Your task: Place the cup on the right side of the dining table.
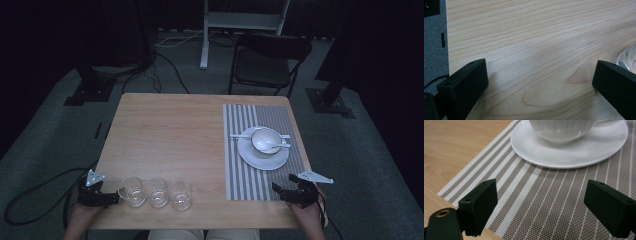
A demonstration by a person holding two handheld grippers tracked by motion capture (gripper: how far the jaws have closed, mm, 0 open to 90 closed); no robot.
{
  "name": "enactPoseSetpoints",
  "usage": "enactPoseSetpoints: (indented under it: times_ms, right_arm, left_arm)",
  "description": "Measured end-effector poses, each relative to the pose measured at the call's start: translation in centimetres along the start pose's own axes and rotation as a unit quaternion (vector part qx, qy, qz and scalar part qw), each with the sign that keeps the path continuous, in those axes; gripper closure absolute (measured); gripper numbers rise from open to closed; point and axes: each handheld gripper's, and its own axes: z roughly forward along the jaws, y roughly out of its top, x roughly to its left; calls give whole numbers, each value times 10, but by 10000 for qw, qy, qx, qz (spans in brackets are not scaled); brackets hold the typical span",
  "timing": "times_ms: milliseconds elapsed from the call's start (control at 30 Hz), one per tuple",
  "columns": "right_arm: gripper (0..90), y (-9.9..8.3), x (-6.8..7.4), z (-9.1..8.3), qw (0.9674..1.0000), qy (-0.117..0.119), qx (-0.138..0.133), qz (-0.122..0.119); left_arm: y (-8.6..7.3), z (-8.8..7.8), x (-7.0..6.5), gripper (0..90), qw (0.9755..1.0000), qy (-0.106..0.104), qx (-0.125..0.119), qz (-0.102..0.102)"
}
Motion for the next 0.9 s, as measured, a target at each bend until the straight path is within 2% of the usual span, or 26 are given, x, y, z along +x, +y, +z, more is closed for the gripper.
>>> enactPoseSetpoints:
  times_ms: [533,633,900]
  right_arm:
    - [113,24,11,-20,9991,83,-342,-242]
    - [113,29,16,-24,9984,72,-476,-292]
    - [113,45,30,-33,9960,287,-711,-470]
  left_arm:
    - [0,0,0,5,10000,0,-6,-8]
    - [0,0,0,6,10000,0,-6,-8]
    - [0,0,0,5,10000,1,-8,1]
